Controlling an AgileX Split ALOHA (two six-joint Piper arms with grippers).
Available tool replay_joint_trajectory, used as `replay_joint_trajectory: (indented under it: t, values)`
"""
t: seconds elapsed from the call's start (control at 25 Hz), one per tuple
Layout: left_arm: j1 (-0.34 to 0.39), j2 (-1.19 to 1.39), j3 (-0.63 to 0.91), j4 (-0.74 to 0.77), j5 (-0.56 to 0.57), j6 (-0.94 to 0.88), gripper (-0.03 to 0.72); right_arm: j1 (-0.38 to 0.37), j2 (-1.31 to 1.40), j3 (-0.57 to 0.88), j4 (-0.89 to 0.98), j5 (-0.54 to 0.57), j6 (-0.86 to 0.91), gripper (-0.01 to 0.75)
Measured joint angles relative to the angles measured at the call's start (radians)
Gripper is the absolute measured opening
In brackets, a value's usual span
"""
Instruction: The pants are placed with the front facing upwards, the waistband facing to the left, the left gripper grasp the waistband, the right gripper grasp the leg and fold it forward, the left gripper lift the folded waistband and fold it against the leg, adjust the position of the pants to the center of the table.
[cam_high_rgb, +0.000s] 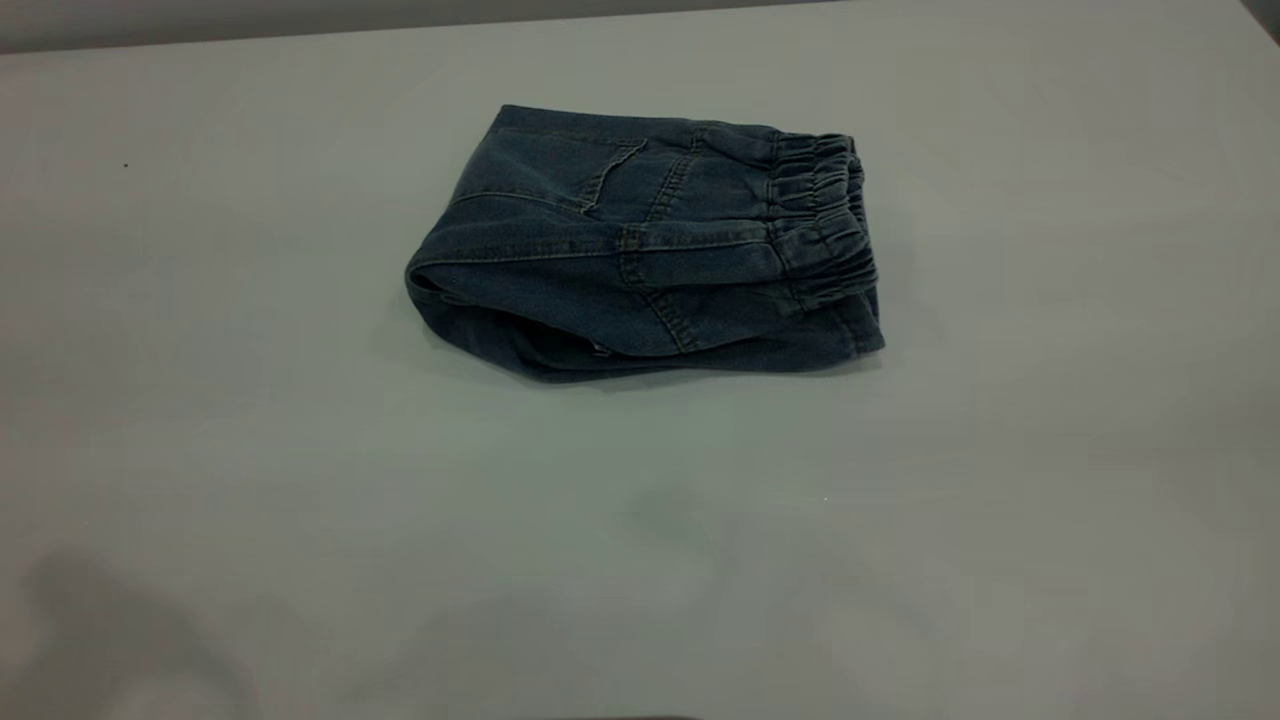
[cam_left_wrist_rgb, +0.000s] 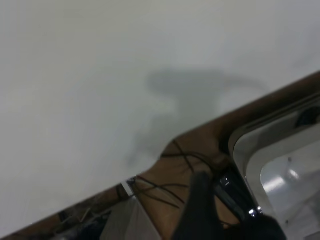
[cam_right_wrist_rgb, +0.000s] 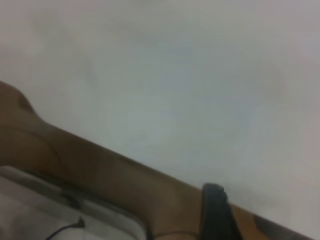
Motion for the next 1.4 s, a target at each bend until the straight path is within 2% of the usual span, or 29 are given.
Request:
replay_joint_trajectory:
  t: [0.16,0.32,0.48,0.68,0.92,1.16,1.4]
  values:
    - [0.000,-0.097,0.103,0.000,-0.018,-0.005,0.537,0.000,-0.041,0.084,-0.008,-0.102,0.001,0.372]
    - [0.000,-0.187,0.196,-0.001,-0.066,-0.049,0.537,0.000,-0.045,0.094,-0.008,-0.185,0.001,0.372]
    - [0.000,-0.267,0.273,-0.001,-0.066,-0.088,0.537,0.000,-0.045,0.094,0.000,-0.235,0.002,0.372]
    - [0.000,-0.358,0.296,0.000,-0.068,-0.090,0.537,0.000,-0.046,0.094,0.012,-0.153,0.002,0.372]
    - [0.000,-0.417,0.297,0.000,-0.067,-0.090,0.537,0.000,-0.052,0.094,0.031,-0.130,0.002,0.372]
    - [0.000,-0.423,0.297,0.000,-0.067,-0.090,0.537,0.000,-0.054,0.105,0.100,-0.024,0.002,0.372]
    - [0.000,-0.423,0.297,0.000,-0.067,-0.090,0.537,0.000,-0.054,0.112,0.102,-0.017,0.001,0.372]
